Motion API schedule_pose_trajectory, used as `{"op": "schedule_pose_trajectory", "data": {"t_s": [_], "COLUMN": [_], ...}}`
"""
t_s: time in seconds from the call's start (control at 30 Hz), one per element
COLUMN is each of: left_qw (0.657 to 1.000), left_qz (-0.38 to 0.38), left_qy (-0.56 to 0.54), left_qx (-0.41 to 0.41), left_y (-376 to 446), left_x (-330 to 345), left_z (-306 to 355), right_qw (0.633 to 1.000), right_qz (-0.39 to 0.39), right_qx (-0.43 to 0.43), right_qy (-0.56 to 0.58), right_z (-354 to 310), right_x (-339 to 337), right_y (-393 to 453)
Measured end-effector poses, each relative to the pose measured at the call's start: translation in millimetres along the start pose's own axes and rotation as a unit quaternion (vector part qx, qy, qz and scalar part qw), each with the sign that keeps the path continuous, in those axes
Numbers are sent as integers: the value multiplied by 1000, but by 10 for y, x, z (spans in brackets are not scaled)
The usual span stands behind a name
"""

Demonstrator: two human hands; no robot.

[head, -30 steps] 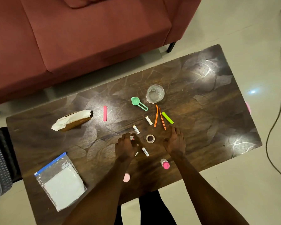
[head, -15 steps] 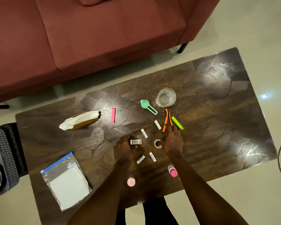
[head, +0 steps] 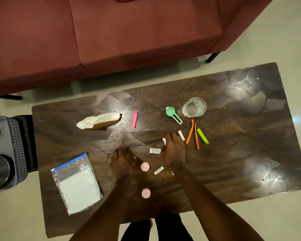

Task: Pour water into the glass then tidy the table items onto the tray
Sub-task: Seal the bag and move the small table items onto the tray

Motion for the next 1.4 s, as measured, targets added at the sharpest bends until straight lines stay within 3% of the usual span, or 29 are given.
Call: {"op": "schedule_pose_trajectory", "data": {"t_s": [0.2,0.47,0.6,0.77,0.93,1.13,1.3,1.4], "left_qw": [997,981,957,916,863,837,825,805], "left_qz": [53,111,117,97,74,-19,25,10], "left_qy": [-17,-109,-221,-333,-477,-527,-560,-593], "left_qx": [-44,-116,-148,-199,-146,-145,-74,-23], "left_y": [-45,-108,-187,-132,94,235,193,124], "left_x": [-289,-528,-425,-375,-496,-792,-1504,-2046], "left_z": [-849,-1925,-2570,-3122,-3279,-3284,-3158,-2928], "right_qw": [990,968,965,978,981,976,966,961], "right_qz": [-51,-117,-174,-189,-171,-112,-63,-33], "right_qx": [-126,-210,-191,-85,-27,14,-5,-38], "right_qy": [-31,-76,-44,35,85,186,249,273], "right_z": [-1098,-2016,-2265,-2538,-2732,-2879,-3138,-3369], "right_x": [460,1234,1663,2047,2297,2064,1437,859], "right_y": [-178,-495,-675,-821,-809,-918,-1011,-1069]}}
Point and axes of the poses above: each hand's wrist, its own y-axis towards the middle knuckle, its own x-axis out of the palm, z = x × y, the point moved 5 cm from there along y, towards the middle knuckle, and after that the axes turned 5 degrees about -z, right-handed, at the moved point
